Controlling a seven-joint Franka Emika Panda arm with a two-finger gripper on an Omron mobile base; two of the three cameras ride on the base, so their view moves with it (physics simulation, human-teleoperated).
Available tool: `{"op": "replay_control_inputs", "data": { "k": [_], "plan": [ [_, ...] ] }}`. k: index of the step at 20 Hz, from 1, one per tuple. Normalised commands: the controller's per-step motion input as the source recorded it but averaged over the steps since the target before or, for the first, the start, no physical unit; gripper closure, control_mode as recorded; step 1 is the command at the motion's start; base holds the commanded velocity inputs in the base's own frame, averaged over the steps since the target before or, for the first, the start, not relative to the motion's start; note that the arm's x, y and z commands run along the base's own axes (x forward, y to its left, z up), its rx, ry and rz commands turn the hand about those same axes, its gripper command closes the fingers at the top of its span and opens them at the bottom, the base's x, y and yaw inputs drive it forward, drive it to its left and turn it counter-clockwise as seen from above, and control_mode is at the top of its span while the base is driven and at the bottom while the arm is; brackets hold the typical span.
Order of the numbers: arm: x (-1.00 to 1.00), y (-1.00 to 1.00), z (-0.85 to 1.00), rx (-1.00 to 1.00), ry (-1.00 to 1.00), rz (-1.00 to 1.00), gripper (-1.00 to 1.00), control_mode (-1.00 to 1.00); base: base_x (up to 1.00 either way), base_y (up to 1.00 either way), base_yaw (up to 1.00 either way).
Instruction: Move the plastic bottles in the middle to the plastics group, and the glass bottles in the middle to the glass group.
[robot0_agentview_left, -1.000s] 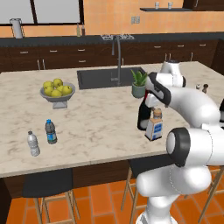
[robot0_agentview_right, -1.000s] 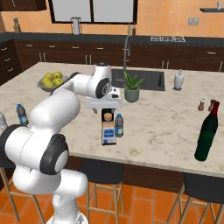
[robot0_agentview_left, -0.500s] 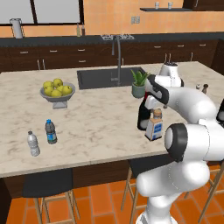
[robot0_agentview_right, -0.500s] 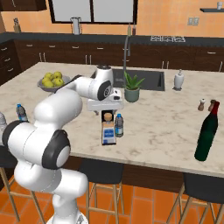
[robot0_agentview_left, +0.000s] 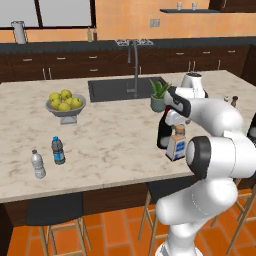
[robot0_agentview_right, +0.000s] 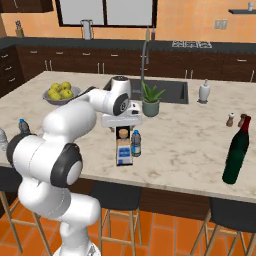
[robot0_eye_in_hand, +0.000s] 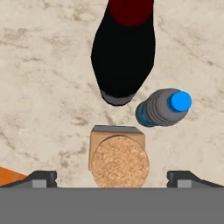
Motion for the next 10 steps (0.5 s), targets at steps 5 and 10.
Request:
{"op": "replay_control_inputs", "data": {
  "k": [5,10],
  "plan": [
    [0.07,-0.03,-0.10,0.00,0.00,0.01,-1.00,-1.00,0.00,0.00,0.00],
    [0.00,0.00,-0.26,0.00,0.00,0.00,-1.00,-1.00,0.00,0.00,0.00]
  ]
}}
